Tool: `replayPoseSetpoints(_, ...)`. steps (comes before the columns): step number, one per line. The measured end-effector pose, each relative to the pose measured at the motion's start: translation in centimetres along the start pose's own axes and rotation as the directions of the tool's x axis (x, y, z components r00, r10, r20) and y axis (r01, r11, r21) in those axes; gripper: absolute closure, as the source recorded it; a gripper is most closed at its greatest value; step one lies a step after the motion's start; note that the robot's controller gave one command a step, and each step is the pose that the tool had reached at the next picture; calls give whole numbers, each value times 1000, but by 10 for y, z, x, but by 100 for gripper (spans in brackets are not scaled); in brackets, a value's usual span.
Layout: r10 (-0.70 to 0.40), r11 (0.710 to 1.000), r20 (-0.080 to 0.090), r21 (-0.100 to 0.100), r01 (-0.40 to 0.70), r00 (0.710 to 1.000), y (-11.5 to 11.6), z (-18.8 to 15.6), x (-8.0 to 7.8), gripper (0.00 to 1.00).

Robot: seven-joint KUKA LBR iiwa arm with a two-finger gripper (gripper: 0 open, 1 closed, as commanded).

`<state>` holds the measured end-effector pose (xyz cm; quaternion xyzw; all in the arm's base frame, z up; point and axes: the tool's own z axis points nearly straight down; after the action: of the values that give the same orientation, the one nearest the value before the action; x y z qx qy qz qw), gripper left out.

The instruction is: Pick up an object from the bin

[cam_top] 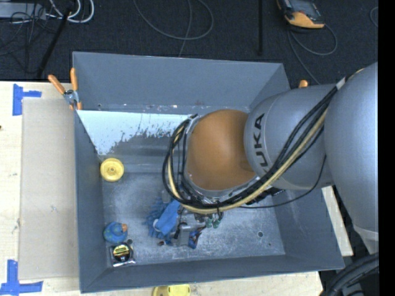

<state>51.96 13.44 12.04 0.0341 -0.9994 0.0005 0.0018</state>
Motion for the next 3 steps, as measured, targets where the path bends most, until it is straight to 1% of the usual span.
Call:
replayPoseSetpoints(1,74,997,19,-8,-74,997,-27,44,-13,100)
replayPoseSetpoints(2,76,997,19,-9,-75,997,-27,44,-13,0)
replayPoseSetpoints(3,77,997,8,-3,-77,997,-29,49,-9,0)
